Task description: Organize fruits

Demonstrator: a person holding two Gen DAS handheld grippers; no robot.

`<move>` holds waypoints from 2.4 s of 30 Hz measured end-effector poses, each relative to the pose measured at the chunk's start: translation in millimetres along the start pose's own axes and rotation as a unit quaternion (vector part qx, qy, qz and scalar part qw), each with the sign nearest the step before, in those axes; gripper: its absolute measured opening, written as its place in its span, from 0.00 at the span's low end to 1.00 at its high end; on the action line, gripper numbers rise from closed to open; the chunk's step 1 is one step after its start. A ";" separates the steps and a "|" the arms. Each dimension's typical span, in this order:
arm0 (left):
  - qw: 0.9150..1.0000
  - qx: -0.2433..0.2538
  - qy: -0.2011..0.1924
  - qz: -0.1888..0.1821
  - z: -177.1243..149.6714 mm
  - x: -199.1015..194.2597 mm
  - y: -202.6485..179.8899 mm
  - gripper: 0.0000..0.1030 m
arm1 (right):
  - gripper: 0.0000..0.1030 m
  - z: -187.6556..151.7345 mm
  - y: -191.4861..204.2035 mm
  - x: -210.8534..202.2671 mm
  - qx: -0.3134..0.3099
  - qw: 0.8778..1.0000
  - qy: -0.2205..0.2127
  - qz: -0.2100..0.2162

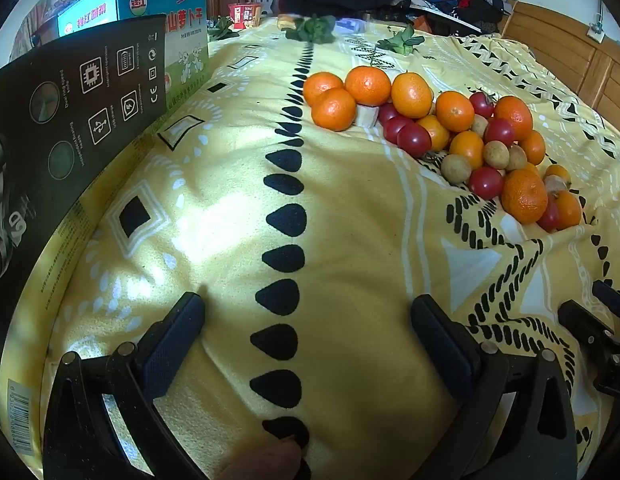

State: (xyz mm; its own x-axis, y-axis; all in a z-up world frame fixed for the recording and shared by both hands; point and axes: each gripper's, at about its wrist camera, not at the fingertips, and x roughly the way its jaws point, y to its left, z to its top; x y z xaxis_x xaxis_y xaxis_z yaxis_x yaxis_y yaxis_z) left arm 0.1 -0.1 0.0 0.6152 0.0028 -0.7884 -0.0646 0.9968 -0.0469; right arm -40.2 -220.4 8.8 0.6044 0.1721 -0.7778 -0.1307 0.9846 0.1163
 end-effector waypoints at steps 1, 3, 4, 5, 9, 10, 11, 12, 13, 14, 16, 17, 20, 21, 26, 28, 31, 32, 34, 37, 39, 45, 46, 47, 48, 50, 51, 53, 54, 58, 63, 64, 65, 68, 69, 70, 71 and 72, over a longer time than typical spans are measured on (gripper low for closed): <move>1.000 0.000 0.000 -0.001 0.0 0.0 0.1 1.00 | 1.00 0.0 0.0 0.1 0.000 1.000 0.000 0.000; 1.000 0.000 0.001 0.000 0.0 0.0 0.0 1.00 | 1.00 0.0 -0.1 0.0 0.000 1.000 0.000 0.001; 1.000 0.000 0.001 0.000 0.0 0.1 0.0 1.00 | 1.00 0.0 -0.1 0.1 0.000 1.000 0.000 0.001; 1.000 0.000 0.000 0.000 0.0 0.1 0.0 1.00 | 1.00 0.1 -0.1 0.2 0.000 1.000 0.000 0.001; 1.000 0.000 0.000 0.000 -0.1 0.0 -0.2 1.00 | 1.00 0.4 0.1 0.3 0.000 1.000 0.001 0.000; 1.000 0.000 0.000 0.000 -0.2 -0.1 -0.3 1.00 | 1.00 0.1 -0.1 0.2 0.000 1.000 0.000 0.001; 1.000 -0.001 0.001 -0.001 0.0 0.0 0.1 1.00 | 1.00 0.0 -0.1 0.3 0.000 1.000 0.000 0.001; 1.000 0.000 0.001 0.000 0.0 0.1 0.0 1.00 | 1.00 0.0 -0.2 0.3 0.001 1.000 0.000 0.001; 1.000 -0.001 0.001 -0.001 0.0 0.0 0.1 1.00 | 1.00 0.1 -0.1 0.3 0.000 1.000 0.000 0.001; 1.000 0.000 0.001 -0.001 0.0 0.0 0.1 1.00 | 1.00 0.1 0.0 0.3 0.000 1.000 0.000 0.001; 1.000 -0.001 0.001 -0.001 0.0 0.0 0.1 1.00 | 1.00 0.1 -0.1 0.4 0.000 1.000 0.000 0.001; 1.000 -0.001 0.001 -0.001 0.0 0.0 0.1 1.00 | 1.00 0.1 -0.1 0.4 0.000 1.000 0.000 0.001; 1.000 -0.001 0.001 -0.001 0.0 0.0 0.1 1.00 | 1.00 0.2 -0.2 0.5 0.000 1.000 0.000 0.001; 1.000 0.000 0.001 0.000 0.0 0.0 0.0 1.00 | 1.00 0.2 -0.1 0.5 0.000 1.000 0.000 0.001; 1.000 -0.001 0.001 -0.001 0.0 0.0 0.1 1.00 | 1.00 0.2 -0.1 0.7 0.000 1.000 0.000 0.001; 1.000 -0.001 0.001 -0.001 0.0 0.1 0.0 1.00 | 1.00 0.2 -0.2 0.7 0.000 1.000 0.000 0.001; 1.000 -0.001 0.001 -0.001 -0.1 0.0 0.0 1.00 | 1.00 0.2 -0.2 0.6 0.000 1.000 0.000 0.001; 1.000 -0.001 0.001 -0.001 0.0 0.0 0.0 1.00 | 1.00 0.2 -0.3 0.6 0.001 1.000 0.000 0.001; 1.000 -0.001 0.001 -0.001 -0.1 0.0 0.1 1.00 | 1.00 0.3 -0.2 0.7 0.001 1.000 0.000 0.001; 1.000 -0.001 0.001 -0.001 -0.1 0.0 0.0 1.00 | 1.00 0.3 -0.2 0.6 0.001 1.000 0.000 0.001; 1.000 -0.001 0.001 -0.001 -0.1 0.1 0.0 1.00 | 1.00 0.3 -0.2 0.6 0.001 1.000 0.000 0.001; 1.000 0.000 0.001 0.000 0.2 0.1 0.9 1.00 | 1.00 0.2 -0.5 0.4 0.001 1.000 0.000 0.001; 1.000 0.000 0.001 0.000 1.0 1.1 3.0 1.00 | 1.00 0.2 -0.5 0.4 0.001 1.000 0.000 0.002; 1.000 0.000 0.001 0.000 1.1 1.3 2.9 1.00 | 1.00 0.2 -0.4 0.3 0.001 1.000 0.000 0.002; 1.000 0.000 0.001 0.001 1.1 1.3 2.9 1.00 | 1.00 0.2 -0.5 0.3 0.001 1.000 0.000 0.001; 1.000 0.000 0.001 0.001 1.1 1.3 3.1 1.00 | 1.00 0.3 -0.7 0.3 0.001 1.000 0.001 0.001; 1.000 0.000 0.001 0.001 1.1 1.4 3.4 1.00 | 1.00 0.5 -0.9 0.3 0.001 1.000 0.001 0.001; 1.000 0.000 0.001 0.001 2.5 5.2 3.0 1.00 | 1.00 0.5 -1.0 0.3 0.001 1.000 0.000 0.000; 1.000 0.001 0.001 0.002 2.6 5.3 2.9 1.00 | 1.00 0.9 -0.9 0.2 0.001 1.000 0.000 0.000; 1.000 0.006 0.004 0.007 -1.6 5.6 0.4 1.00 | 1.00 3.0 3.3 0.5 -0.005 1.000 0.008 -0.013; 1.000 0.005 0.003 0.004 1.9 5.2 -1.8 1.00 | 1.00 0.6 3.4 -5.5 -0.004 1.000 0.010 -0.010; 1.000 0.004 0.003 0.003 2.0 5.3 -1.4 1.00 | 1.00 -0.4 3.2 -6.9 -0.001 1.000 0.006 -0.006; 1.000 0.005 0.003 0.003 1.3 4.4 -0.9 1.00 | 1.00 -1.8 3.3 -8.7 -0.001 1.000 0.002 -0.004; 1.000 0.007 0.003 0.005 0.4 3.2 -0.8 1.00 | 1.00 -4.0 0.5 -6.7 -0.002 1.000 -0.003 0.000; 1.000 0.007 0.003 0.005 0.1 2.7 -1.1 1.00 | 1.00 -3.7 1.9 -5.6 -0.003 1.000 -0.001 -0.002; 1.000 0.007 0.003 0.005 0.3 2.6 -1.1 1.00 | 1.00 -3.6 2.2 -5.6 -0.004 1.000 0.000 -0.004; 1.000 0.006 0.002 0.004 0.1 2.2 -1.2 1.00 | 1.00 -4.0 2.9 -5.6 -0.005 1.000 -0.001 -0.005; 1.000 0.006 0.002 0.004 0.0 2.0 -1.2 1.00 | 1.00 -4.4 3.2 -5.7 -0.005 1.000 -0.002 -0.004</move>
State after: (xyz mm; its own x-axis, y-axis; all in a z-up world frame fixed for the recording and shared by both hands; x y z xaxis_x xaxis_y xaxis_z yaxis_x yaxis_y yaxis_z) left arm 1.3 -1.3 -1.5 0.6119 0.0097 -0.7909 -0.0596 0.9976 -0.0339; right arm -47.5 -218.3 11.0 0.6090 0.1647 -0.7759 -0.1336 0.9855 0.1043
